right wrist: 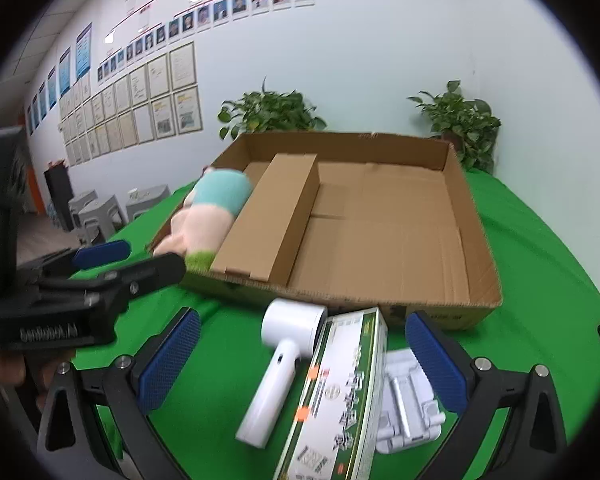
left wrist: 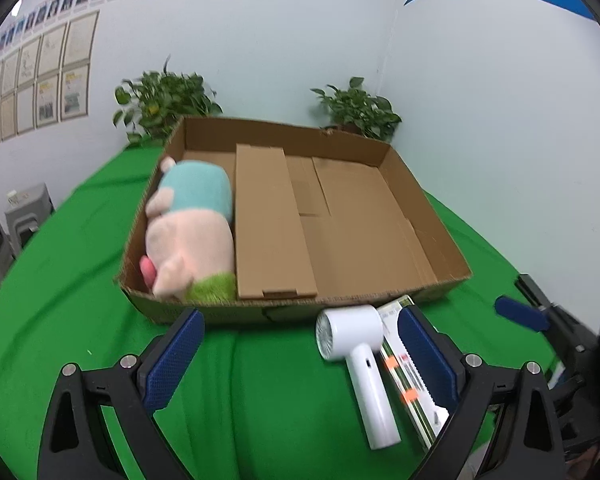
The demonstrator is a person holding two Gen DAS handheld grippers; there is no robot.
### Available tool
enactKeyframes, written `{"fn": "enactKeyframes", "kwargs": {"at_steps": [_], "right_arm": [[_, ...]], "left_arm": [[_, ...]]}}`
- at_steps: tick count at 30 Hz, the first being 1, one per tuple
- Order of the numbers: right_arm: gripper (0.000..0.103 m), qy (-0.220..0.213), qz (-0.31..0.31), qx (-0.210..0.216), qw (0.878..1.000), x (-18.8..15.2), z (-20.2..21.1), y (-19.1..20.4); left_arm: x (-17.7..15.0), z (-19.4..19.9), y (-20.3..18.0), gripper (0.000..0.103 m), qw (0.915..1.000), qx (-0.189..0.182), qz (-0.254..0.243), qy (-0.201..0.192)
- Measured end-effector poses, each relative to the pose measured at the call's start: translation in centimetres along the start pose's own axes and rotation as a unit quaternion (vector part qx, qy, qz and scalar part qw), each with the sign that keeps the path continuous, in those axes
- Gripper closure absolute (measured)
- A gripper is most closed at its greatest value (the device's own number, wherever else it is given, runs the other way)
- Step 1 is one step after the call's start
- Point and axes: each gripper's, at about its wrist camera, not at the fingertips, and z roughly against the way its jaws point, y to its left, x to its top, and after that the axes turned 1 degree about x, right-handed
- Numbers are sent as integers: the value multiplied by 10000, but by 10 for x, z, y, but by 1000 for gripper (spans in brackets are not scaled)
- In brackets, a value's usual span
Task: Organize objects
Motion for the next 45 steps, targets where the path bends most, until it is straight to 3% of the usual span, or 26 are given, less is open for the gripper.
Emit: {"fn": "enactKeyframes", "kwargs": {"at_steps": [8, 15, 17, 19, 21, 22, 27, 30, 32, 40, 45], "right_arm": [[2, 559, 44, 583, 9967, -32, -8, 10], [26, 990, 259, 711, 9922, -52, -24, 32], [29, 1055, 334, 714, 9913, -54, -27, 38], [40, 1198, 271, 765, 9895, -56, -34, 41], [44, 1364, 252, 700, 9879, -58, -43, 43], [50, 1457, 277, 560, 9874, -60, -49, 43], [55, 1603, 355, 287, 9860, -60, -61, 44], [66, 1672, 433, 147, 9849, -63, -65, 45], [67, 1685, 427, 164, 9846, -64, -65, 44], [72, 1698, 424, 696, 9821, -75, -43, 50], [73, 1798, 309, 928, 9788, -82, -32, 51]], "left_arm": [[-21, -25, 12, 6, 9953, -693, 411, 538], [-31, -56, 12, 11, 9788, -1554, 696, 1139], [-34, -67, 12, 13, 9745, -1584, 787, 1383], [-37, -76, 13, 17, 9675, -1778, 917, 1550], [-38, -83, 13, 20, 9622, -1911, 1005, 1658], [-39, -86, 14, 21, 9613, -1933, 1023, 1674], [-40, -94, 16, 27, 9583, -1946, 1109, 1775], [-45, -98, 21, 27, 9557, -1950, 1191, 1857], [-46, -97, 22, 27, 9544, -1988, 1223, 1859], [-59, -97, 20, 27, 9449, -2181, 1251, 2095], [-76, -104, 19, 34, 9350, -2233, 1458, 2339]]}}
